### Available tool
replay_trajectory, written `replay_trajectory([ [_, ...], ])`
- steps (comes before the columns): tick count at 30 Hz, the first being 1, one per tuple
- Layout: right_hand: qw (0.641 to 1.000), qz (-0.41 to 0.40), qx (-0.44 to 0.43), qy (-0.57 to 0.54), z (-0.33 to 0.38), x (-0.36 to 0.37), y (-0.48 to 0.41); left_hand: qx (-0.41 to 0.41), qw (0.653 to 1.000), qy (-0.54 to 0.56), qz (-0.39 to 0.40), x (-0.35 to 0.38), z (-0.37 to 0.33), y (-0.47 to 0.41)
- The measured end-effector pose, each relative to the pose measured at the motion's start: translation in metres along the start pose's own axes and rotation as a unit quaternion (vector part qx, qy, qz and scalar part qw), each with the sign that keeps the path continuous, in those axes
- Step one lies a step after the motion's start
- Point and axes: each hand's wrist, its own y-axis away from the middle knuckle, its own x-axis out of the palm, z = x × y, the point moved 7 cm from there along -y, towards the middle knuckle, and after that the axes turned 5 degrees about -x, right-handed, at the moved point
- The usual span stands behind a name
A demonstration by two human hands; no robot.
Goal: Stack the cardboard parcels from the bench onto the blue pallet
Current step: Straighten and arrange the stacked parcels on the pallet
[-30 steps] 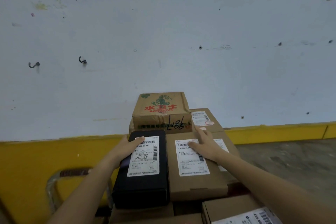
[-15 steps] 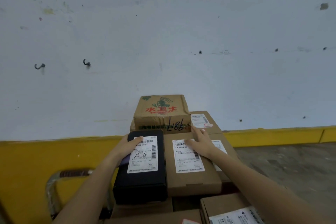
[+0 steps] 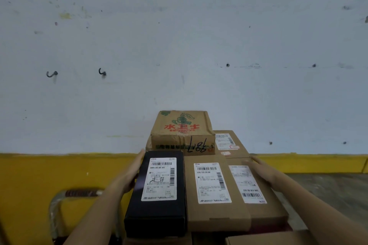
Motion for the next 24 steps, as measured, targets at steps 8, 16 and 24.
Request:
replay_trajectory([
  [8, 1.0, 0.003, 0.014, -0.011, -0.002, 0.007, -0.007, -0.002, 0.999, 0.043, 0.013, 0.007, 0.001, -0.01],
  [16, 1.0, 0.002, 0.011, -0.013, -0.004, 0.008, -0.011, -0.01, 0.998, 0.056, 0.025, 0.008, 0.003, -0.013],
  [24, 0.999, -0.003, -0.029, 0.021, 0.002, -0.004, 0.004, -0.018, 0.999, 0.005, -0.05, -0.004, 0.0, 0.013],
])
